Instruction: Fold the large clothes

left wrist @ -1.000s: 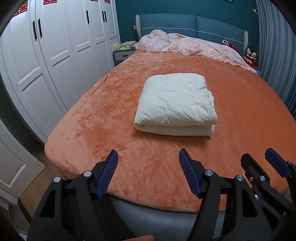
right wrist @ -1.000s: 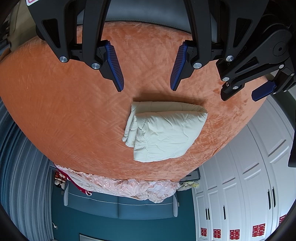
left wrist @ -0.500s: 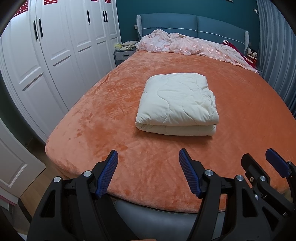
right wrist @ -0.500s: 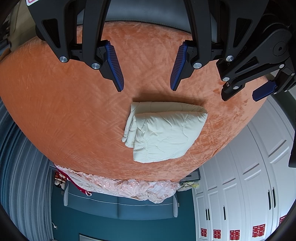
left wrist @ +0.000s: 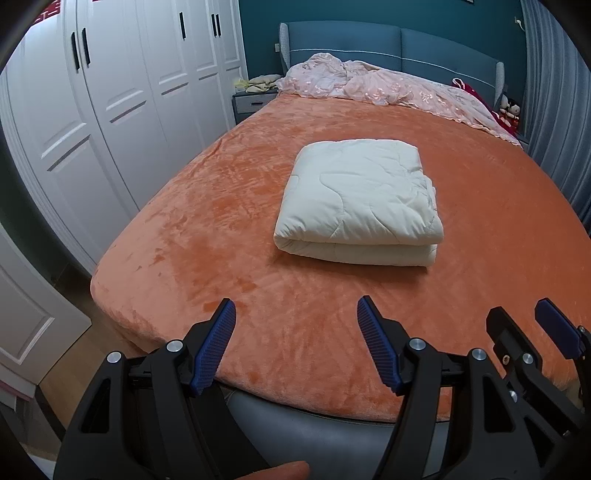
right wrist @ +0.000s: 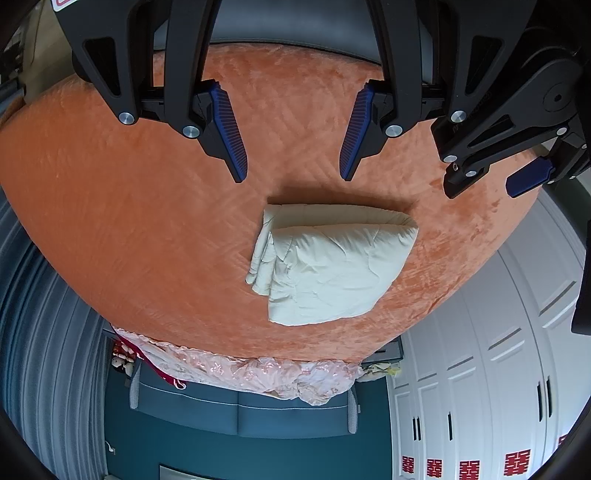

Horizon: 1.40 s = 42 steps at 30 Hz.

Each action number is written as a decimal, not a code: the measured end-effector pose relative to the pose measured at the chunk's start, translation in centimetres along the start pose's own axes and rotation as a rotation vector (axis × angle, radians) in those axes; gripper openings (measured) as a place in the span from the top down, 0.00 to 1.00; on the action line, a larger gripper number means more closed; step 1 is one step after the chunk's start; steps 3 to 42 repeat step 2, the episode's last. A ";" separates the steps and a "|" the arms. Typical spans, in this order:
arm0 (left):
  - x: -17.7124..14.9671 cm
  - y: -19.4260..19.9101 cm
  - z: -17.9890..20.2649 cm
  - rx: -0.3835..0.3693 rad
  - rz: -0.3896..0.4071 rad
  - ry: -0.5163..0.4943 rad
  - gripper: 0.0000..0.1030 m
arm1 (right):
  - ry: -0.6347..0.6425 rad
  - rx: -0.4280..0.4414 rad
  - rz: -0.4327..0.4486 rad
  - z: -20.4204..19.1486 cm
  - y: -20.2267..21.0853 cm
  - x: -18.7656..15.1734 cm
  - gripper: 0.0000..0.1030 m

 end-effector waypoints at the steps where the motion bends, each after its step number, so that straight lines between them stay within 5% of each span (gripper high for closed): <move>1: 0.0 0.0 0.0 0.000 -0.003 0.001 0.36 | 0.000 0.001 -0.001 0.0 0.0 0.0 0.49; 42: -0.1 -0.1 -0.1 0.000 -0.006 0.001 0.36 | -0.001 0.002 -0.001 -0.1 0.0 0.0 0.49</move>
Point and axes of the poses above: each gripper's, at about its wrist camera, not at the fingertips, and y roughly against the way its jaws point, z to its right, x to its top, the point moved 6 cm from there along -y, roughly the way its jaws point, and after that the axes turned 3 degrees about z, right-handed, at the moved point
